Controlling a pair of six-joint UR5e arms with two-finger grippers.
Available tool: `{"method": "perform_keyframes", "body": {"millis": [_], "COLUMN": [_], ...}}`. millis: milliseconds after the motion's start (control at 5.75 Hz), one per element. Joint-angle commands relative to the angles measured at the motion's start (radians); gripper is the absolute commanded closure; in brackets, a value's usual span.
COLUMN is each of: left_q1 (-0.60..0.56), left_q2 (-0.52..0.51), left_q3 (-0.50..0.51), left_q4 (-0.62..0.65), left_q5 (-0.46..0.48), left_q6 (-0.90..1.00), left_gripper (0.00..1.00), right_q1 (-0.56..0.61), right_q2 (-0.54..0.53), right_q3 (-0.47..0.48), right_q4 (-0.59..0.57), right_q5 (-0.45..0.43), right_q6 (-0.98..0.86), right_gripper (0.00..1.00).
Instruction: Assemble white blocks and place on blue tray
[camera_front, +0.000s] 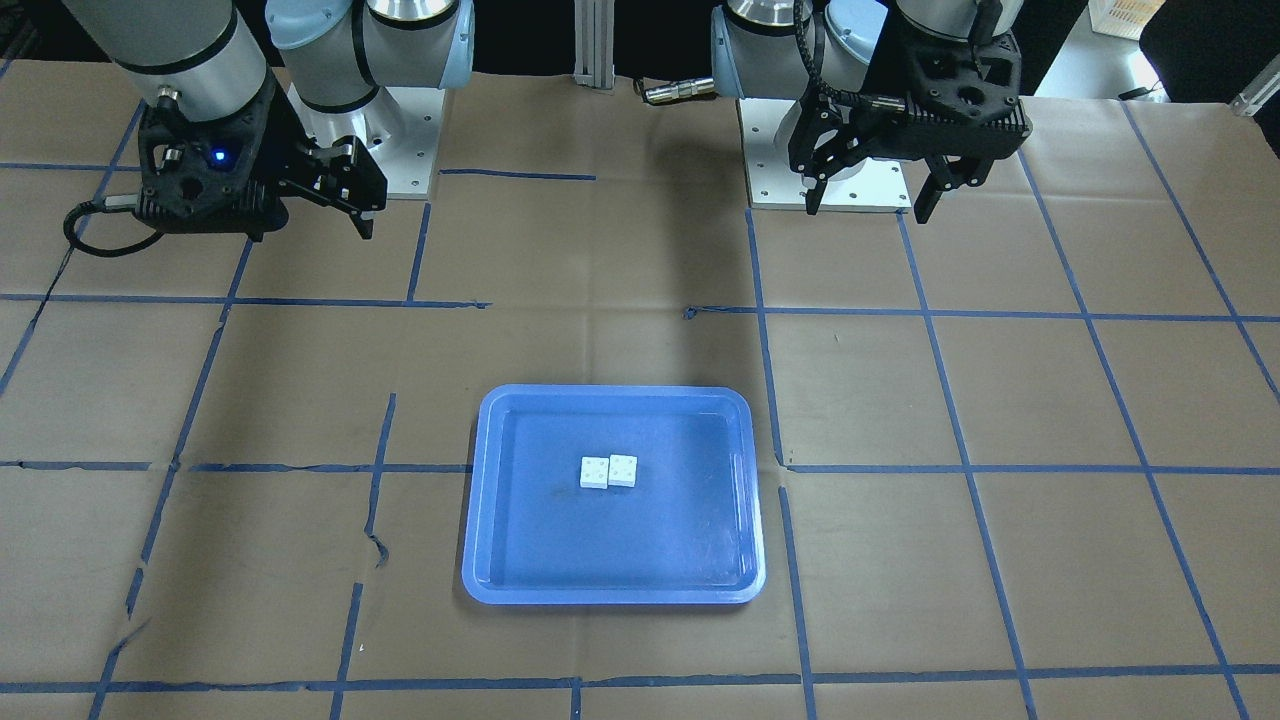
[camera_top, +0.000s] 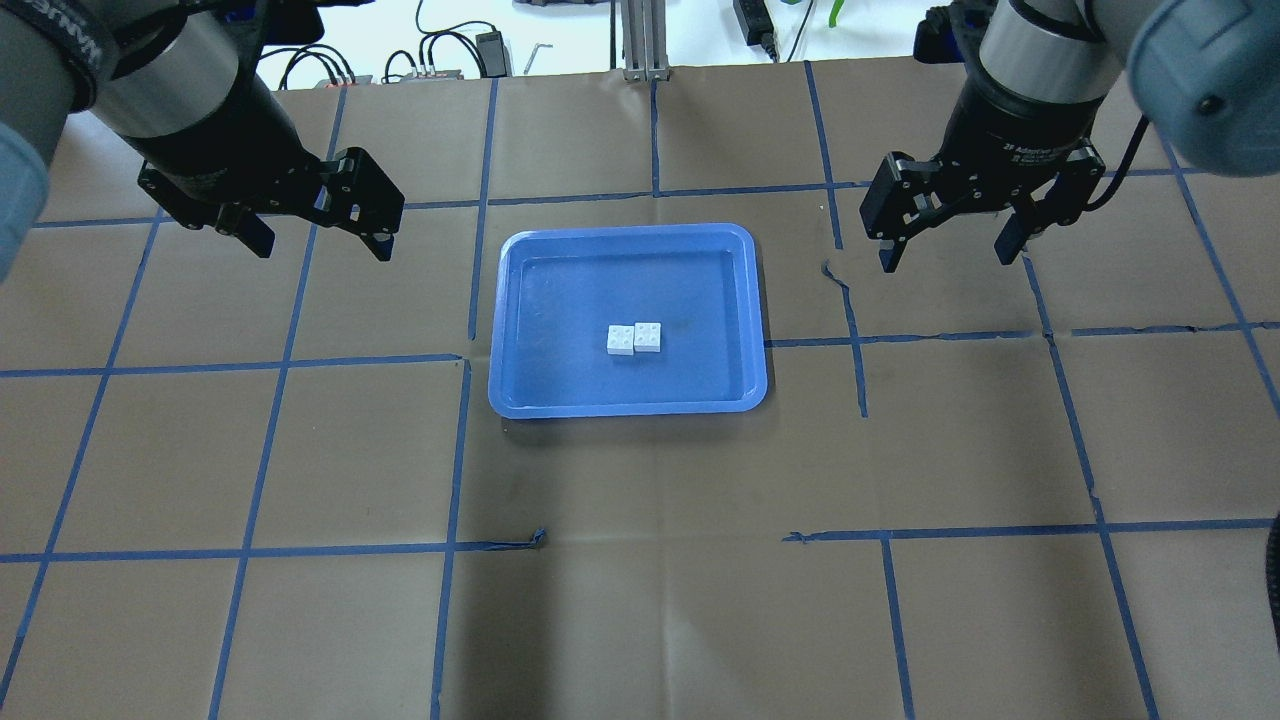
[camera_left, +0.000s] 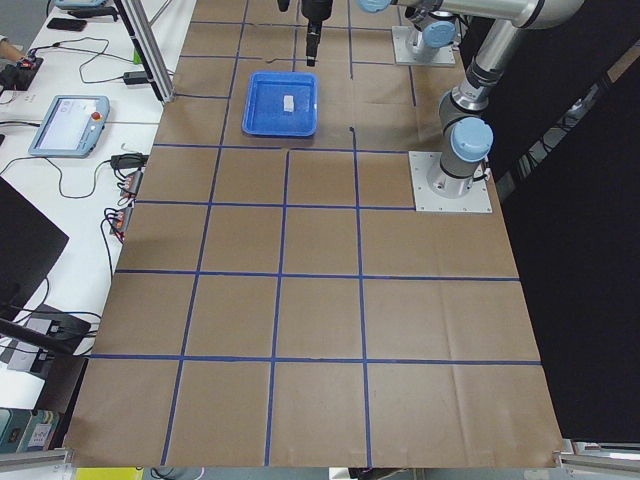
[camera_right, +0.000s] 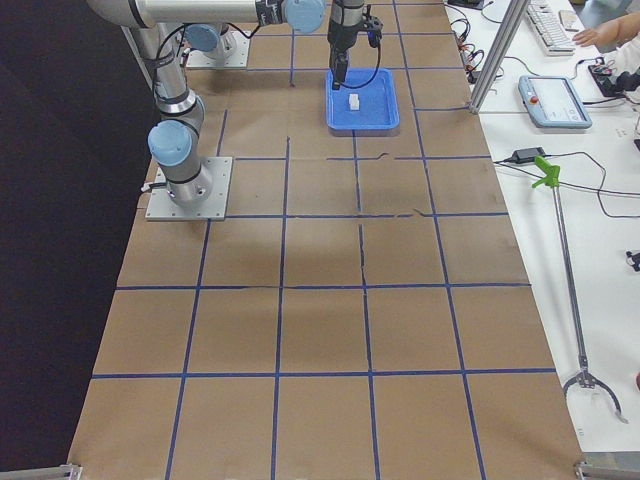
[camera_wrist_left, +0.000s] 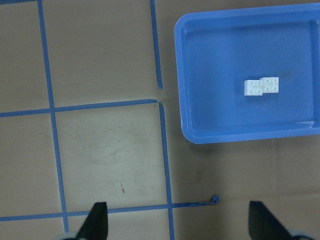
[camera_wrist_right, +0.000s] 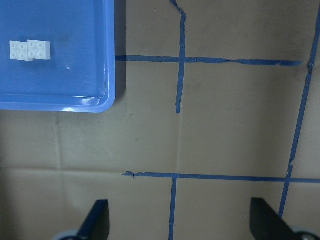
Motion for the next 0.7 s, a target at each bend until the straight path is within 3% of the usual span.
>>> {"method": "perform_keyframes", "body": {"millis": [0,522], "left_q1": [0.004,0.007], "left_q2": [-0.001,-0.024], "left_q3": [0.008,0.045], "left_q4": [-0.012,-0.049], "left_q5": [-0.001,0.0], "left_q6": [-0.012,-0.012], "left_gripper": [0.0,0.0], "right_q1": [0.004,0.002], "right_q2": [0.002,0.002], "right_q3": [-0.011,-0.013], "right_q4": [0.012,0.008], "right_q5": [0.001,-0.003], "right_q6": [0.014,0.028], "right_gripper": [0.0,0.0]}}
